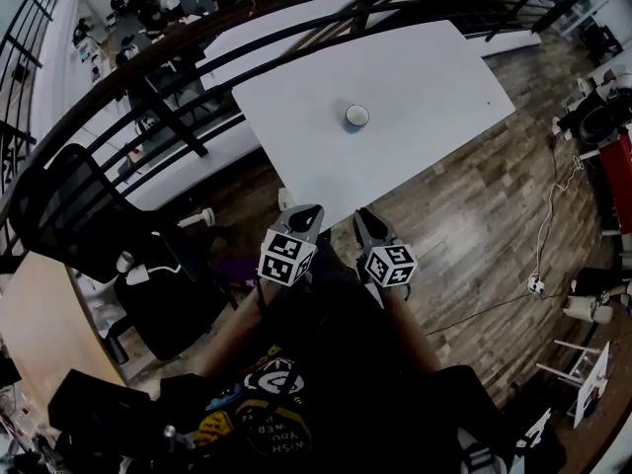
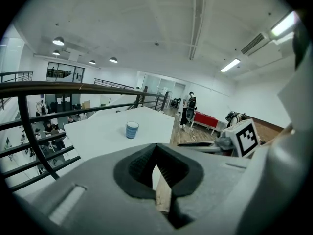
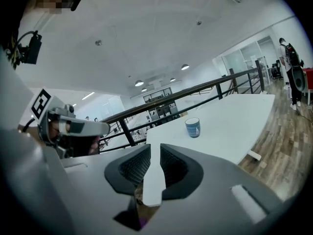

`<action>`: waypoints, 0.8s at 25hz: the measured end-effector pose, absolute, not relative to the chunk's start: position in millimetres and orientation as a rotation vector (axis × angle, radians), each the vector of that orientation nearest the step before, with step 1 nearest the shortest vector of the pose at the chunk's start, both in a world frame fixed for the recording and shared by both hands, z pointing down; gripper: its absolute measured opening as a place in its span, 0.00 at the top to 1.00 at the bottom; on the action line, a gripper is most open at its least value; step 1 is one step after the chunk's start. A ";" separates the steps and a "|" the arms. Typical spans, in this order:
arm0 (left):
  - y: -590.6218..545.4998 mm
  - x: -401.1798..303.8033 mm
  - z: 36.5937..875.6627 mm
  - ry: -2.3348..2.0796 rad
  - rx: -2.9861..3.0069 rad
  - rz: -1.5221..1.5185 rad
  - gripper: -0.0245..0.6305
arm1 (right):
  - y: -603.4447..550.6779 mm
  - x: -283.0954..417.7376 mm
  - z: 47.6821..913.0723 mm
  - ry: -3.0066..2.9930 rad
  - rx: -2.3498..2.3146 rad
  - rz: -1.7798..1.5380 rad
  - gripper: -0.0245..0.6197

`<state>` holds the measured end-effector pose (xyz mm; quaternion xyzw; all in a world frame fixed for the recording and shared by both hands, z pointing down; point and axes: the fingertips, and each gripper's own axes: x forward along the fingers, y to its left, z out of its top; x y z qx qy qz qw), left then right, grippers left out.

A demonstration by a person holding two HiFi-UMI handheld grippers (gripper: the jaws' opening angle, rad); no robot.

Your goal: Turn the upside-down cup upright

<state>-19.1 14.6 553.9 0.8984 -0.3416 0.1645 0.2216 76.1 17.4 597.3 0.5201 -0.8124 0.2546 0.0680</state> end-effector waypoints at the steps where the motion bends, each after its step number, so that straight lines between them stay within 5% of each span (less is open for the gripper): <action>1: 8.1 -18.9 559.7 -0.948 2.469 0.458 0.96 | 4.5 77.8 610.1 -2.435 1.552 0.759 0.87; 10: -88.8 -1.9 620.5 -1.014 2.365 0.617 0.96 | -143.3 117.5 701.9 -2.273 1.541 0.638 0.77; 16: -104.2 -0.9 632.9 -1.058 2.281 0.685 0.96 | -240.7 126.2 744.5 -2.251 1.426 0.496 0.51; 20: -105.4 -9.7 643.2 -1.102 2.219 0.725 0.96 | -286.8 122.3 761.2 -2.264 1.258 0.387 0.42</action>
